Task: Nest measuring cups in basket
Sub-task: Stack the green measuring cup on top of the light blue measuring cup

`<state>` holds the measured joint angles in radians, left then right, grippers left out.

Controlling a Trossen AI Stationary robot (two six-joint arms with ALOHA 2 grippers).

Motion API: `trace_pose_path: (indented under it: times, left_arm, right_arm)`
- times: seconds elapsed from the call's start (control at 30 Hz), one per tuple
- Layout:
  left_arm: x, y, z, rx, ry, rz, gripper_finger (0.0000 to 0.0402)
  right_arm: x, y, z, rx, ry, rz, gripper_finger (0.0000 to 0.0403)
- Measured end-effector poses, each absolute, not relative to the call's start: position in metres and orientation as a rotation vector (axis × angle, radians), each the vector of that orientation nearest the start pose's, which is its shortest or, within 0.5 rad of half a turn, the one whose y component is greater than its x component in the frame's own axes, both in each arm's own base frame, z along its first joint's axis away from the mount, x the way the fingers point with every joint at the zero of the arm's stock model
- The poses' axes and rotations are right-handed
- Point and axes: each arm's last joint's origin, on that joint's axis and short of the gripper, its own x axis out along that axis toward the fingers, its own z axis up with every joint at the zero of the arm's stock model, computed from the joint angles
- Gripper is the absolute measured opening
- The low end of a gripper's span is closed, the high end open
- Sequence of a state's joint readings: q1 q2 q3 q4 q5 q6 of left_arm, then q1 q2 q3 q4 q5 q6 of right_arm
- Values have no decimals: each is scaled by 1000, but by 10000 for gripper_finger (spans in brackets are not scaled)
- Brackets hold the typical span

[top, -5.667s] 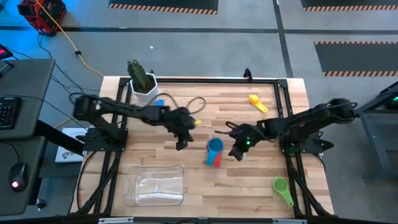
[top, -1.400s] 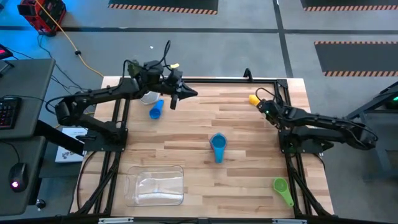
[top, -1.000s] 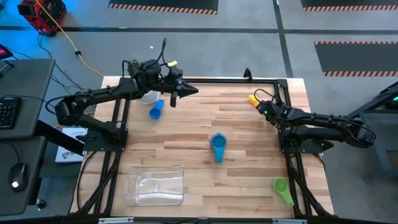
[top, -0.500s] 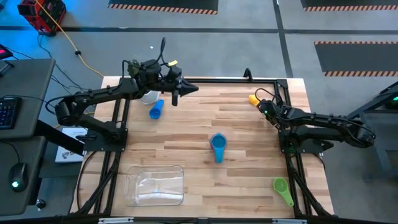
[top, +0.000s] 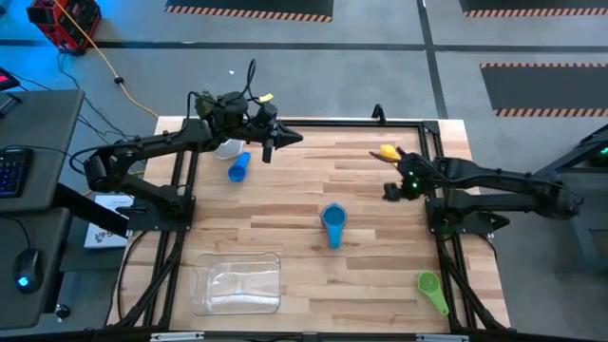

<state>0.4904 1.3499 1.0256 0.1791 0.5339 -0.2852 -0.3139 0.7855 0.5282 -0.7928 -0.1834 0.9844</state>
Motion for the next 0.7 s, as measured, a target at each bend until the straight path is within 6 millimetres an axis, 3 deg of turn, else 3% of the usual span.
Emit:
trace_pose_path:
  times: [0.1,0.3,0.5,0.7]
  left_arm:
    - [276,131,327,-355,129,-22,0]
    - [276,132,327,-387,122,23,0]
    - [276,132,327,-397,122,23,0]
    - [276,132,327,-402,121,23,0]
  right_arm:
    - [132,-16,236,1124,1031,-447,264]
    - [132,32,259,1149,1347,-564,264]
    - [138,94,244,1221,1481,-716,264]
    - [129,155,220,1279,1516,-889,264]
